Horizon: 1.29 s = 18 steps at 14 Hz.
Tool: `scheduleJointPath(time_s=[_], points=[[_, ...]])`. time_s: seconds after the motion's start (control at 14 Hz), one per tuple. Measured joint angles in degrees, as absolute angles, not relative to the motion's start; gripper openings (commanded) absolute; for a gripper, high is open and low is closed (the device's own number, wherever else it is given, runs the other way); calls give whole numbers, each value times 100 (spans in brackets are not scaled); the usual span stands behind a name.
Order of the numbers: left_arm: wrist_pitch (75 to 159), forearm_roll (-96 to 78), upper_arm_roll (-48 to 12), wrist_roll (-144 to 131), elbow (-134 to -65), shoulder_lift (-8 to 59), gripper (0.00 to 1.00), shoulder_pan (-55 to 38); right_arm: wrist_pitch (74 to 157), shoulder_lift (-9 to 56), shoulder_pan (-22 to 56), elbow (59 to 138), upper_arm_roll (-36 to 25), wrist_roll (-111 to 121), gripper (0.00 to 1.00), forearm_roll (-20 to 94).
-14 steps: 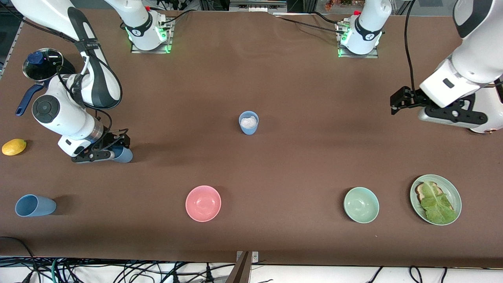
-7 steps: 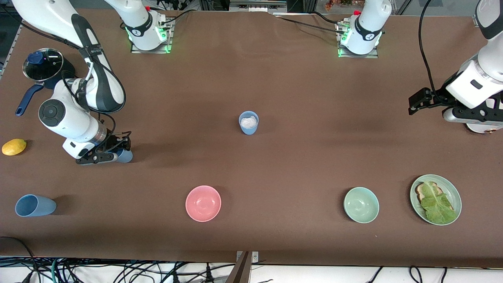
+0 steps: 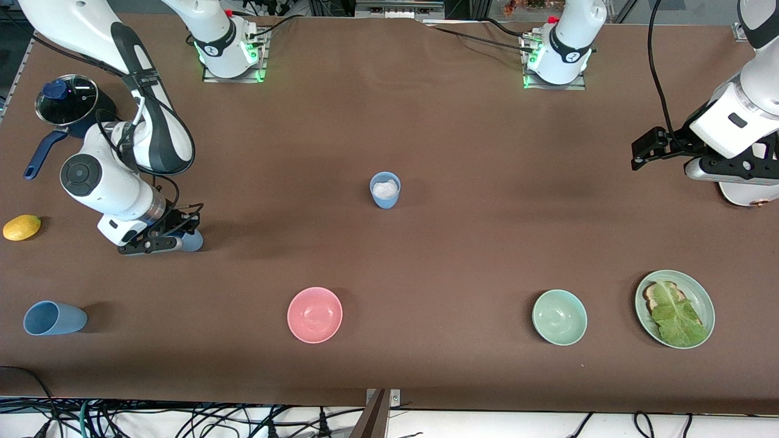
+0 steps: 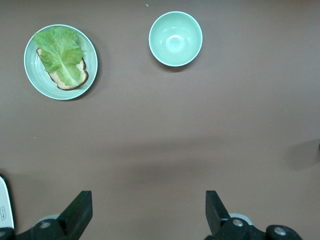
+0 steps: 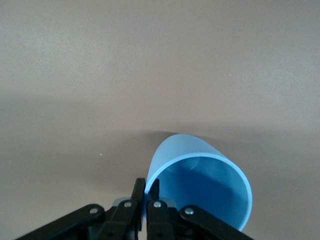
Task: Stack blue cups with both arms
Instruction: 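Carry the held blue cup with the right gripper over the middle cup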
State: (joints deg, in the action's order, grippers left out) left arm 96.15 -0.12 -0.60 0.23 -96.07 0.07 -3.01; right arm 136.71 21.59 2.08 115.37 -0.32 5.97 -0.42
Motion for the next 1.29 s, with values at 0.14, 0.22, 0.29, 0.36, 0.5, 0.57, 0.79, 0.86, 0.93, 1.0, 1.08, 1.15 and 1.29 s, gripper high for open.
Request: scheduleJointPath(time_s=[0.14,0.22,0.29,0.36,0.5,0.57,0.79,0.86,0.93,1.0,1.08,1.15,1.29], points=[[9606,-12,-85,21,-9607,-46,100,-276,13672,2156,208,11535,-31,597,0,-42],[9569,-12,-85,17,-9606,-59,100,-275,13673,2143,208,11525,-24,597,0,-42],[9471,-12,-85,16,-9606,-63,100,-273,13650,2116,210,11498,-7,597,0,-42],[9350,-12,-86,14,-9608,-63,100,-264,13556,2068,212,11444,29,597,0,-42],[9264,-12,-92,14,-9615,-62,100,-212,13023,1896,227,11207,175,571,0,-42],[9262,-12,-93,14,-9614,-63,100,-188,12601,1799,243,10998,262,494,0,-41],[9254,-12,-100,14,-9614,-61,100,-172,11515,1619,384,10302,518,37,0,-53],[9253,-12,-112,14,-9614,-59,100,-173,11266,1604,528,10121,542,-199,0,-72],[9253,-12,-116,14,-9614,-59,100,-173,11023,1607,723,9935,554,-497,0,-91],[9253,-12,-116,14,-9614,-59,100,-166,10798,1613,936,9751,564,-809,0,-99],[9253,-12,-115,14,-9614,-58,100,-155,10599,1623,1160,9571,575,-1127,0,-102],[9253,-12,-114,14,-9614,-58,100,-150,10430,1629,1406,9400,583,-1451,0,-104],[9253,-12,-122,14,-9614,-58,100,-150,10248,1642,1885,9172,597,-2102,0,-106]])
